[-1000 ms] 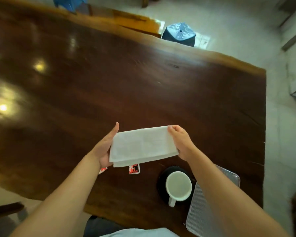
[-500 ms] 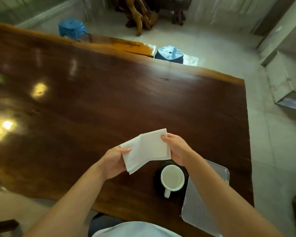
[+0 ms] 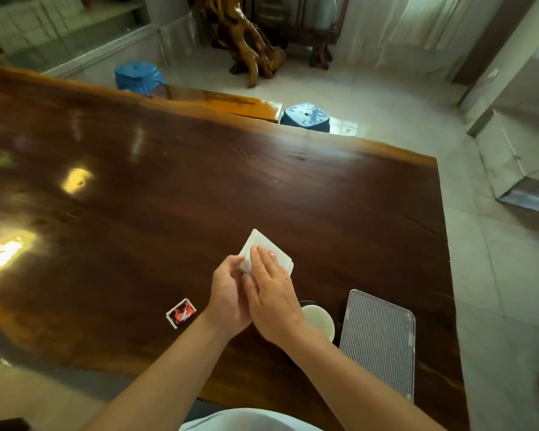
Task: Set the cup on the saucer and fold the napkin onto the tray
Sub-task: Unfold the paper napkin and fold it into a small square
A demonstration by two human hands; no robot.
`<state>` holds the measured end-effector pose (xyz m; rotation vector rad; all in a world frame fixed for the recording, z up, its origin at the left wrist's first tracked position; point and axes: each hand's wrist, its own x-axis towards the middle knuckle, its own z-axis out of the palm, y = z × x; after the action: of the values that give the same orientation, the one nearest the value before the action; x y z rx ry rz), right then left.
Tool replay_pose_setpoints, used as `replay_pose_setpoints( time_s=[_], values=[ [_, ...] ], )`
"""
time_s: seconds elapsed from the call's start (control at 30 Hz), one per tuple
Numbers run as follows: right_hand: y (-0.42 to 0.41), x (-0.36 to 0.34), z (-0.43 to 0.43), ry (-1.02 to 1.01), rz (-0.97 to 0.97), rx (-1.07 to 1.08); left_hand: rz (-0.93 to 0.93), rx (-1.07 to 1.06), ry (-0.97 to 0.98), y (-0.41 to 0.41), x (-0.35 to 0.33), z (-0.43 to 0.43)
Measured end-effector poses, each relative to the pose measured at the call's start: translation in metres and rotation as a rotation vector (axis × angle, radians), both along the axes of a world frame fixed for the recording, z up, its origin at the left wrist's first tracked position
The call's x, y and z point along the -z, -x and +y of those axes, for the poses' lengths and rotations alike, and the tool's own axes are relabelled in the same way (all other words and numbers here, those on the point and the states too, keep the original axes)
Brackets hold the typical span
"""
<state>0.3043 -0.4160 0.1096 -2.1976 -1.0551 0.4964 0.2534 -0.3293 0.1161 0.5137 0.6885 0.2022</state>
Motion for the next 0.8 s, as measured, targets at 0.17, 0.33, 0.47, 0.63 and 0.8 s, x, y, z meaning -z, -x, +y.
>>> replay_pose_setpoints(
  time_s=[0.17, 0.33, 0.47, 0.63, 0.8],
  values=[
    [-0.009, -0.015, -0.016, -0.272, 0.351, 0.001, 0.082, -0.048, -0.034, 0.002, 0.006, -0.001],
    [-0.041, -0.007, -0.038, -0.312, 0.634, 0.595, -0.005, -0.049, 0.123, 0.008, 0.011, 0.003],
    [-0.043, 0.002, -0.055, -0.396, 1.383, 0.717, 0.105, 0.151, -0.201, 0.0, 0.026, -0.016],
    [-0.05, 0.028, -0.085, -0.389, 1.213, 0.819, 0.288, 0.424, -0.559, -0.007, 0.034, -0.022],
    [-0.056, 0.039, -0.102, -0.26, 0.719, 0.793, 0.35, 0.589, -0.609, -0.037, 0.039, -0.053]
  ],
)
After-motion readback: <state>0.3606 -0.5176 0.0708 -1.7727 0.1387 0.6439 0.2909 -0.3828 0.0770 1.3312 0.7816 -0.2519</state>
